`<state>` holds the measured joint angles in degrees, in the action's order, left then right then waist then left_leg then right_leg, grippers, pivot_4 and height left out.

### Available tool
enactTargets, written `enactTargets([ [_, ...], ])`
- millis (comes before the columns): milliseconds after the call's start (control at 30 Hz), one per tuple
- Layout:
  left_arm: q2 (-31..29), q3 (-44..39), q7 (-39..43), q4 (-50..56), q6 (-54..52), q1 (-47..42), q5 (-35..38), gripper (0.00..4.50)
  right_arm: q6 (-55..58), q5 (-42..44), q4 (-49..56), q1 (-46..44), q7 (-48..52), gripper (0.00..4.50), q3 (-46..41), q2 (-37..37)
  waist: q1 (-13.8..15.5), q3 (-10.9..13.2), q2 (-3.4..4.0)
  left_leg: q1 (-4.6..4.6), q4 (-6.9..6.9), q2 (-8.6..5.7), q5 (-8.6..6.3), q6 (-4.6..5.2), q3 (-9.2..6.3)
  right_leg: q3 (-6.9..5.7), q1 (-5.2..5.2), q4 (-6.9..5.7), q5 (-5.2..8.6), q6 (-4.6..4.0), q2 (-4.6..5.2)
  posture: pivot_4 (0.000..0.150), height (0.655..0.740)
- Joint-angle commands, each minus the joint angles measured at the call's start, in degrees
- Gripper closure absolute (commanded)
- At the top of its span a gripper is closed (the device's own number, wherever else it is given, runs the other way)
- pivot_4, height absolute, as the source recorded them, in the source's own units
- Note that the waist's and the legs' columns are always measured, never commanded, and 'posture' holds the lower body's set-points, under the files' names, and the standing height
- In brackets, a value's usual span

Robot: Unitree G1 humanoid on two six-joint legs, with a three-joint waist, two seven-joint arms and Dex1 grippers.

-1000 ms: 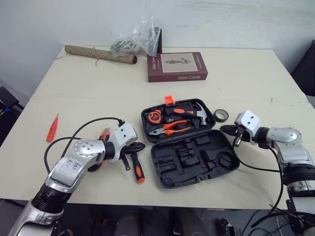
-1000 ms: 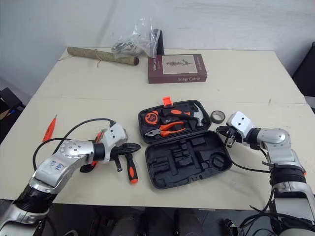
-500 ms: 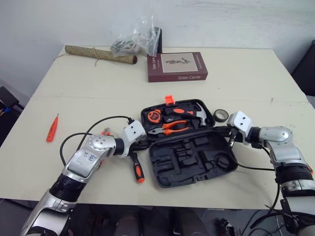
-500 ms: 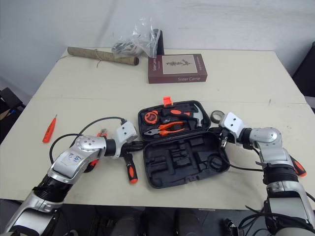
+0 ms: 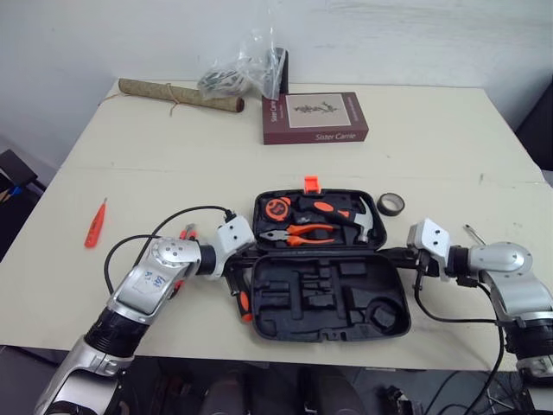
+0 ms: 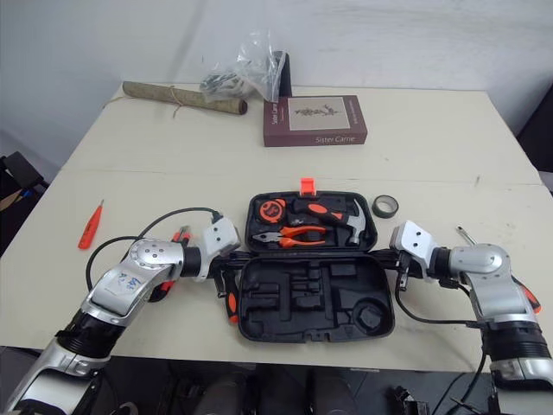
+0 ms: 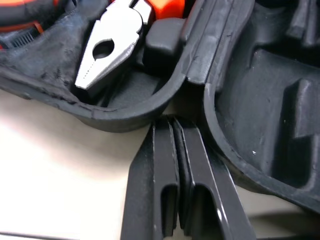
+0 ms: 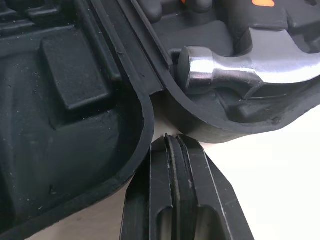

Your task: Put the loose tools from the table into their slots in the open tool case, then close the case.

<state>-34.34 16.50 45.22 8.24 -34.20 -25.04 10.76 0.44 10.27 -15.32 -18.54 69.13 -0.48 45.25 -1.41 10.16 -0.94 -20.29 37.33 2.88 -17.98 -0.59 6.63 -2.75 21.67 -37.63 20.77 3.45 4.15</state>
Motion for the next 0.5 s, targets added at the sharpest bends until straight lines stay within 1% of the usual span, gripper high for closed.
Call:
enactTargets([
  [33, 0.48, 1.01, 1.21, 1.72, 2.06, 0.65, -0.88, 4.46, -0.01, 0.96, 3.46, 1.24, -0.8, 4.46, -1.49, 0.97, 0.01, 0.0, 0.0, 0.0, 0.0, 0.0, 0.0, 0.0, 0.0, 0.0, 0.0, 0.0, 0.0, 0.0, 0.0, 0.15, 0.74],
  [133, 0.25, 0.79, 0.96, 1.17, 3.98, 1.04, -2.23, 4.46, -0.78, 0.56, 3.26, 2.0, -1.78, 4.46, -1.74, 1.26, 0.0, 0.0, 0.0, 0.0, 0.0, 0.0, 0.0, 0.0, -0.01, 0.0, 0.0, 0.0, 0.0, 0.0, 0.0, 0.15, 0.74],
  [233, -0.86, -1.47, 0.77, 1.36, 8.12, 1.87, -3.22, 4.46, -1.93, 1.22, 2.77, 3.08, -1.66, 4.46, -3.21, 2.56, 0.04, 0.0, -0.01, 0.0, 0.0, 0.0, 0.0, 0.0, -0.01, -0.01, -0.01, 0.01, 0.0, 0.0, 0.0, 0.15, 0.74],
  [333, -2.87, -8.32, 2.69, 4.52, 11.46, 4.31, 0.84, 4.46, -2.04, 4.31, 2.79, 5.93, -1.25, 4.46, -8.88, 5.6, 0.07, 0.02, -0.01, -0.01, -0.01, 0.0, -0.01, 0.02, -0.01, -0.02, -0.01, 0.02, 0.0, 0.0, 0.02, 0.15, 0.74],
  [433, -5.16, -13.59, 4.41, 6.97, 11.8, 7.17, 4.05, 4.46, -3.88, 5.72, 2.52, 9.51, -0.36, 4.46, -13.08, 8.28, 0.02, 0.04, -0.01, -0.02, -0.04, 0.0, -0.01, 0.02, -0.02, -0.03, -0.01, 0.06, 0.0, 0.0, 0.03, 0.15, 0.74],
  [500, -8.6, -20.46, 6.93, 6.84, 13.05, 11.43, 6.76, 4.46, -4.05, 8.61, 2.51, 14.45, -0.06, 4.46, -20.04, 9.56, -0.03, 0.03, -0.02, 0.02, -0.04, 0.01, -0.01, 0.03, -0.03, -0.04, -0.07, 0.08, 0.0, 0.0, 0.03, 0.15, 0.74],
])
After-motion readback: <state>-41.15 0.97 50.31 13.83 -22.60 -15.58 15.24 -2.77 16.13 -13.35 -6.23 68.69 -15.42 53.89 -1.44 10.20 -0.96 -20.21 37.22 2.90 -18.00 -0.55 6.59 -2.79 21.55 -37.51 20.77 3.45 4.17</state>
